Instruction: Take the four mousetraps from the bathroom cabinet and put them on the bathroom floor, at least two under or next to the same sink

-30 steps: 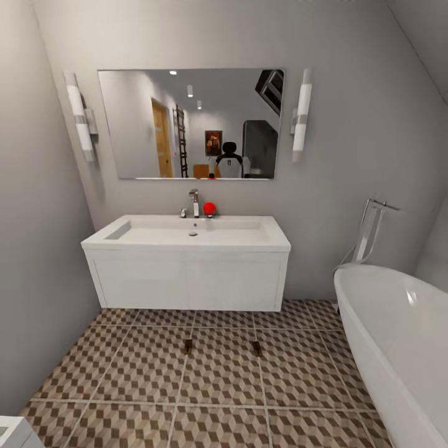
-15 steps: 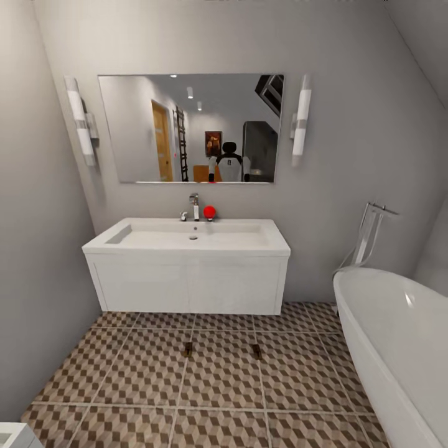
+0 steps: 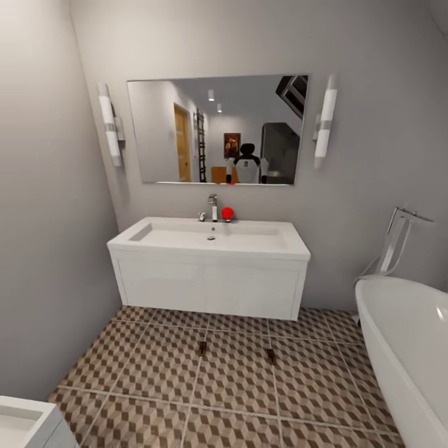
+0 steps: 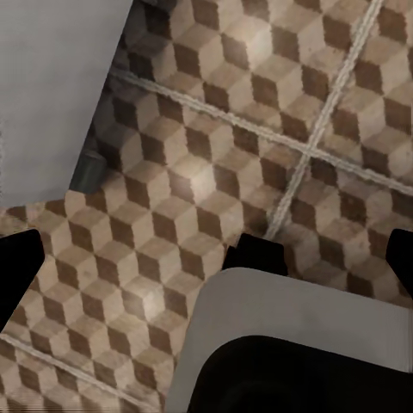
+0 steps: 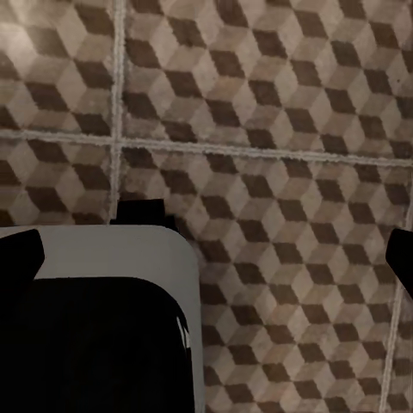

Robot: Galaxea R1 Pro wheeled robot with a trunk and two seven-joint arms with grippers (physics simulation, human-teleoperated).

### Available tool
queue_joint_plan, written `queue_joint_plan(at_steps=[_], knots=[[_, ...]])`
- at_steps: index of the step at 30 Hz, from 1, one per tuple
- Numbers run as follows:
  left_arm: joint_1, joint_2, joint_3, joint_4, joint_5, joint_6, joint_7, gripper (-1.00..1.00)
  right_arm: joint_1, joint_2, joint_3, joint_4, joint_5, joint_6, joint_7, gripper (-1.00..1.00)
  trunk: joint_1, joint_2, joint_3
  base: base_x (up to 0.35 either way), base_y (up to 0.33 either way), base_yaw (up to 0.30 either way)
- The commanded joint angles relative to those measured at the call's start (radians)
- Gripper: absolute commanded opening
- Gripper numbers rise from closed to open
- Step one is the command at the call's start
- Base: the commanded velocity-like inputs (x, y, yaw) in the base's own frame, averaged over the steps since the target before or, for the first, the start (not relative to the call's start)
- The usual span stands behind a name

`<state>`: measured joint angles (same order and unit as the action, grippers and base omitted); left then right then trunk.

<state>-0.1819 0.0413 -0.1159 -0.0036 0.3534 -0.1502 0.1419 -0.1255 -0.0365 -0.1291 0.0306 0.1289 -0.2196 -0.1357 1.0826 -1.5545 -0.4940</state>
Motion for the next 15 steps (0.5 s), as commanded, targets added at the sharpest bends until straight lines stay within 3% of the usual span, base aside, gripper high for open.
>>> queue_joint_plan(at_steps=[1,15], knots=[[-0.001,-0.002,-0.008,0.000,0.007,-0.002,0.003,1.00,0.000,0.000,-0.008,0.003,0.011,-0.008,-0.003,1.00,0.000,-0.001,0.000,0.000,0.000,0.262],[-0.001,-0.001,-0.009,-0.001,0.002,-0.003,0.004,1.00,0.001,0.000,-0.008,0.003,0.011,-0.009,0.000,1.00,0.000,-0.001,0.006,0.000,0.000,0.267]])
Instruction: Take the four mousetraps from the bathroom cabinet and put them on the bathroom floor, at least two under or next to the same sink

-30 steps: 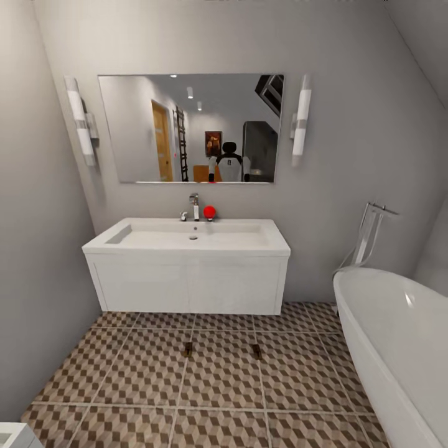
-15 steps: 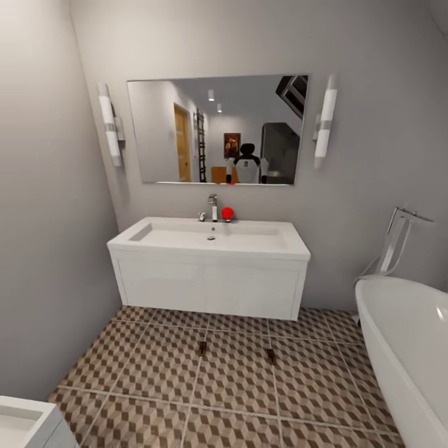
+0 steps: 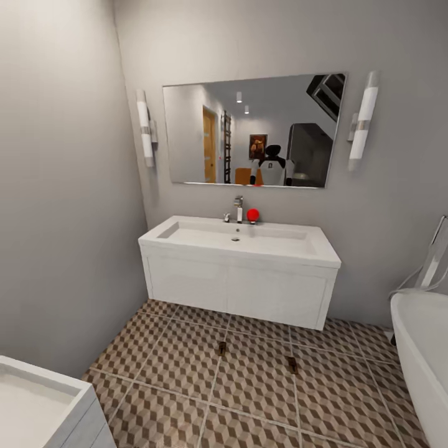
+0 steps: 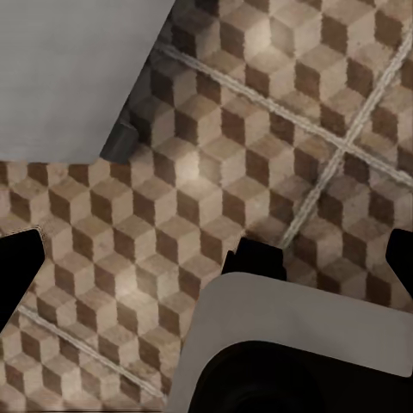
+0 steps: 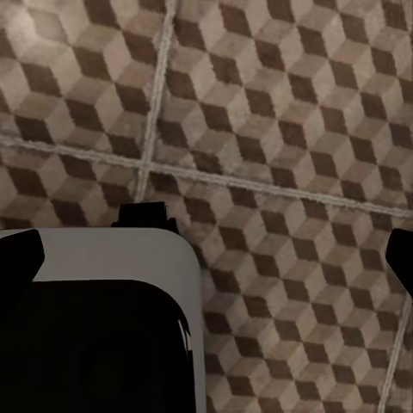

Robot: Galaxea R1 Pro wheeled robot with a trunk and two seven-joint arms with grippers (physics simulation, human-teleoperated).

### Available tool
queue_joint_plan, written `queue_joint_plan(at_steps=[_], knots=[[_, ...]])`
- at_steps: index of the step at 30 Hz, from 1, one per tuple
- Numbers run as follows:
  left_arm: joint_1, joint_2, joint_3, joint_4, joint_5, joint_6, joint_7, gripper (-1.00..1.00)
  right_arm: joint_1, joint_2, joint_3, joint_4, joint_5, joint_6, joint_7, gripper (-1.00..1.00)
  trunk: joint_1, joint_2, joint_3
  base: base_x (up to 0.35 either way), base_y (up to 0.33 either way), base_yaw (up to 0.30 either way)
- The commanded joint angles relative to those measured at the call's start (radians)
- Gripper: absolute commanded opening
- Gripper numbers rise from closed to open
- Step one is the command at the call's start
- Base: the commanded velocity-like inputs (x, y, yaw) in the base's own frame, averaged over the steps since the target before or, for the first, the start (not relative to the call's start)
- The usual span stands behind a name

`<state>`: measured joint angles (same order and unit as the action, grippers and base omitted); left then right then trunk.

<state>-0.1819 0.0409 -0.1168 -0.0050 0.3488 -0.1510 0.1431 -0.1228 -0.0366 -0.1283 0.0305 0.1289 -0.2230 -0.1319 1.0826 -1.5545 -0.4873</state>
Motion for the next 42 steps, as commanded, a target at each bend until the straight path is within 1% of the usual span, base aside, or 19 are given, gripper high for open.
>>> queue_joint_plan(at_steps=[1,18,42], knots=[[-0.001,0.000,-0.009,0.000,0.007,-0.002,0.003,1.00,-0.001,0.000,-0.008,0.003,0.011,-0.006,-0.003,1.00,0.000,-0.001,-0.001,0.000,0.000,0.219],[-0.001,0.003,-0.012,-0.009,0.000,-0.005,0.003,1.00,-0.001,0.001,-0.008,0.003,0.011,-0.006,-0.003,1.00,0.000,-0.001,0.000,0.000,0.000,0.096],[-0.001,0.003,-0.013,-0.011,0.000,-0.005,0.003,1.00,-0.001,0.000,-0.008,0.003,0.011,-0.006,-0.003,1.00,0.000,-0.001,0.000,0.000,0.000,0.271]])
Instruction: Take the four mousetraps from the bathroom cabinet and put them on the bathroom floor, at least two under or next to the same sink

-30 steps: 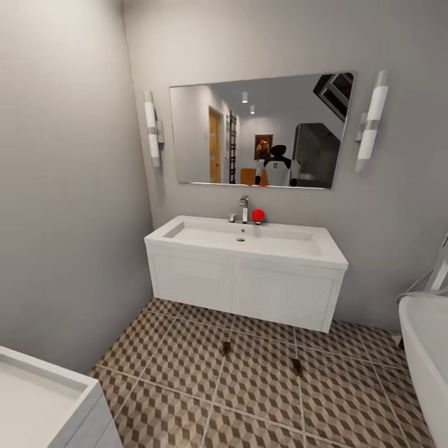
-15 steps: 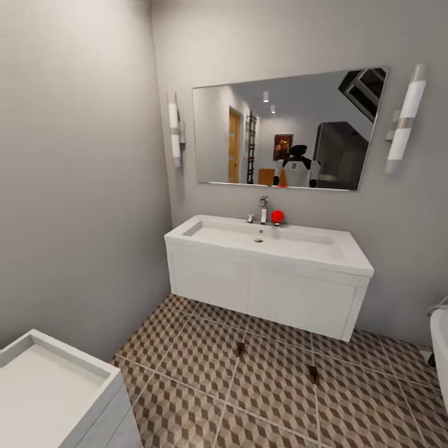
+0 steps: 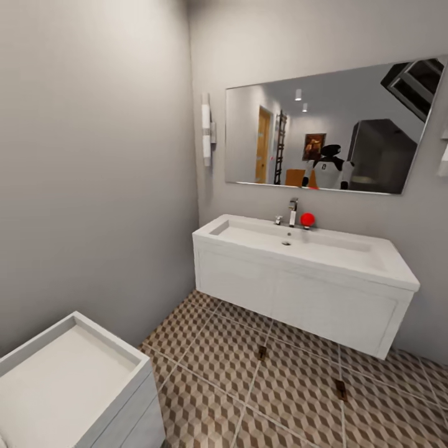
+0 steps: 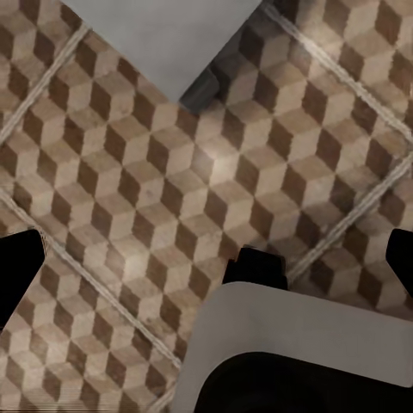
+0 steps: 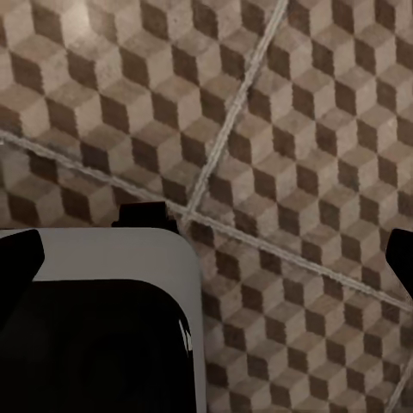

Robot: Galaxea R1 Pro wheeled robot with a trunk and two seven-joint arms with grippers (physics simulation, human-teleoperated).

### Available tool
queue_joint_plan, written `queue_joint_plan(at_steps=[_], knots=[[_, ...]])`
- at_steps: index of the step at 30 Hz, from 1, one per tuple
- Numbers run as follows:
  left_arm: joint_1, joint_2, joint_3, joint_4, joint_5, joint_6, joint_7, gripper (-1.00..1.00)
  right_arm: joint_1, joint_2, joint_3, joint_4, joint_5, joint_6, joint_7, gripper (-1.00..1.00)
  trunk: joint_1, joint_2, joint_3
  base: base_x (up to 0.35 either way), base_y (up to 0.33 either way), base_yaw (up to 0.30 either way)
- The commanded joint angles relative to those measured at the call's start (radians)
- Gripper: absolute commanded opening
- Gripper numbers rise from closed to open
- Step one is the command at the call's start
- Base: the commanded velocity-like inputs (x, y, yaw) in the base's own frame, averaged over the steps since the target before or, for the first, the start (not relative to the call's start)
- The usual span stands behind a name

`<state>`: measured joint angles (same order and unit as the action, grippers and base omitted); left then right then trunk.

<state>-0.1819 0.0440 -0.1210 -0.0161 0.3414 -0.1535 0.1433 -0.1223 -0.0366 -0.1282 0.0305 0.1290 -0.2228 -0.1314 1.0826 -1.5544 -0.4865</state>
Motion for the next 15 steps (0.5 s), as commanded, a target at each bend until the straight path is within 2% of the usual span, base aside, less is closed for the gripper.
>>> queue_joint_plan(at_steps=[1,15], knots=[[-0.001,0.000,-0.009,0.000,0.007,-0.003,0.003,1.00,-0.001,0.000,-0.008,0.003,0.011,-0.006,-0.004,1.00,0.000,-0.001,-0.001,0.000,0.000,0.289],[-0.001,0.000,-0.010,0.000,0.007,-0.003,0.003,1.00,-0.002,0.001,-0.008,0.003,0.011,-0.006,-0.004,1.00,0.000,-0.001,-0.001,0.000,0.000,0.289]])
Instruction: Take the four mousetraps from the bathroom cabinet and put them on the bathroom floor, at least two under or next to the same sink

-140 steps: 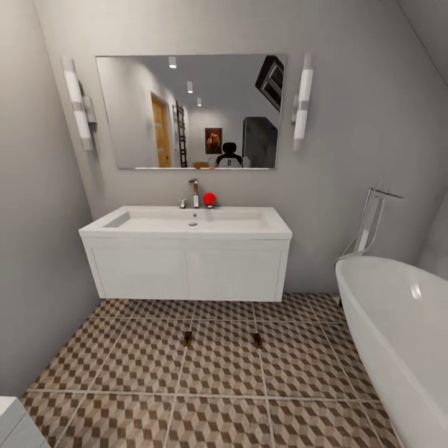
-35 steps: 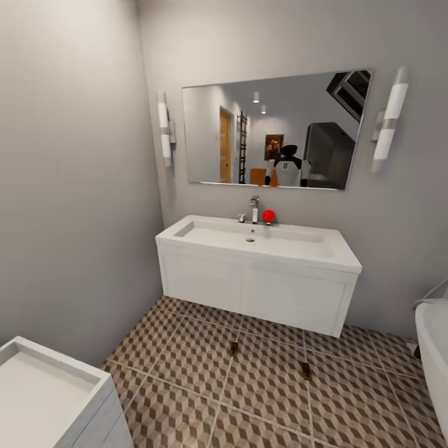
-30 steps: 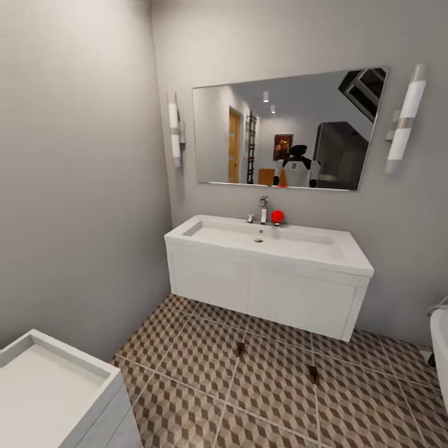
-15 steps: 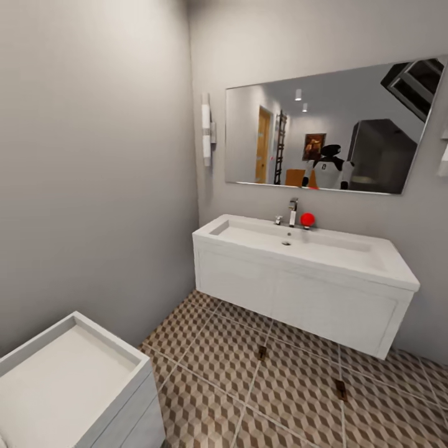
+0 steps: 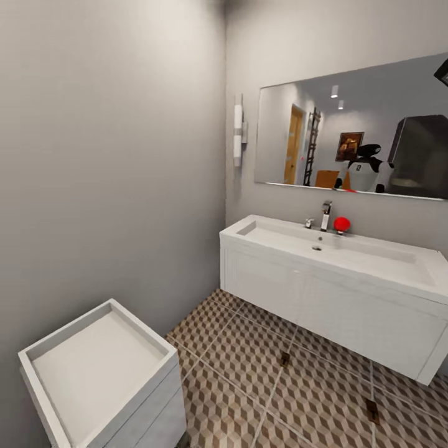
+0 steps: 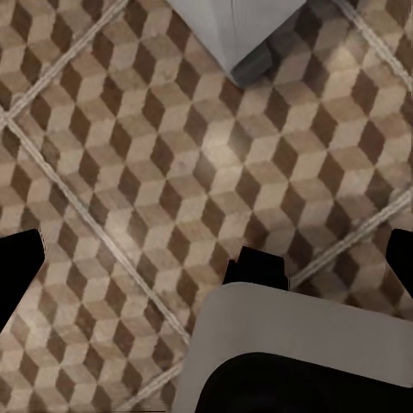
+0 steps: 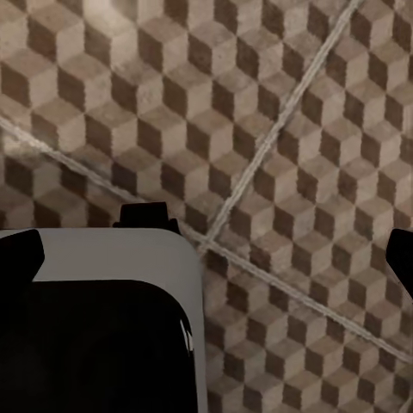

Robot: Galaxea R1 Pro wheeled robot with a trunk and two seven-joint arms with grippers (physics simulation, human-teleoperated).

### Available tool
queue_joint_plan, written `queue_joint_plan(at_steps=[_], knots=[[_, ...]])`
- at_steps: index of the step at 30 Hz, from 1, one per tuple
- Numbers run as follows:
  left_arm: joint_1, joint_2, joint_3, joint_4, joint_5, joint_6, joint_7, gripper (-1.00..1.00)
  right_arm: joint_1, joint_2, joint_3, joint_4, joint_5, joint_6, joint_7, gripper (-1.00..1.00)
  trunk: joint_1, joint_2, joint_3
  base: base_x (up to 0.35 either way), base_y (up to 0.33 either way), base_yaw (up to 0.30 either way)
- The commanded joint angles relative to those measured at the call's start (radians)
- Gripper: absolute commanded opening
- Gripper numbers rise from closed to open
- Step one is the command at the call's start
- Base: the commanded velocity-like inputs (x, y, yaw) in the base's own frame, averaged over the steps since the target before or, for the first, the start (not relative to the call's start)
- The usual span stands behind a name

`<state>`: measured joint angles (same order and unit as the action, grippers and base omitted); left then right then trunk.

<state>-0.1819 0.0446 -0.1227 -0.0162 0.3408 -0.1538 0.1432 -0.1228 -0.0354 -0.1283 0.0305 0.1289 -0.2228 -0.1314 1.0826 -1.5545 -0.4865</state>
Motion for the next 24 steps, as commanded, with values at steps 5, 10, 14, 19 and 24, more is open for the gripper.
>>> queue_joint_plan(at_steps=[5,10,14,19,24], knots=[[-0.001,0.000,-0.007,0.001,0.008,-0.003,0.003,1.00,-0.001,0.000,-0.008,0.003,0.011,-0.006,-0.004,1.00,0.000,-0.001,-0.001,0.000,0.000,0.289],[-0.001,0.000,-0.008,0.001,0.007,-0.003,0.003,1.00,-0.001,0.000,-0.008,0.003,0.011,-0.006,-0.004,1.00,0.000,-0.001,-0.001,0.000,0.000,0.289],[-0.001,0.000,-0.009,0.000,0.006,-0.003,0.003,1.00,-0.001,0.001,-0.008,0.003,0.012,-0.006,-0.004,1.00,0.000,-0.001,-0.001,0.000,0.000,0.289],[-0.001,0.000,-0.010,0.000,0.006,-0.003,0.003,1.00,-0.001,0.001,-0.008,0.003,0.012,-0.006,-0.004,1.00,0.000,-0.001,-0.001,0.000,0.000,0.289],[-0.001,0.000,-0.010,0.000,0.006,-0.003,0.003,1.00,-0.001,0.001,-0.008,0.003,0.012,-0.006,-0.004,1.00,0.000,-0.001,-0.001,0.000,0.000,0.290]])
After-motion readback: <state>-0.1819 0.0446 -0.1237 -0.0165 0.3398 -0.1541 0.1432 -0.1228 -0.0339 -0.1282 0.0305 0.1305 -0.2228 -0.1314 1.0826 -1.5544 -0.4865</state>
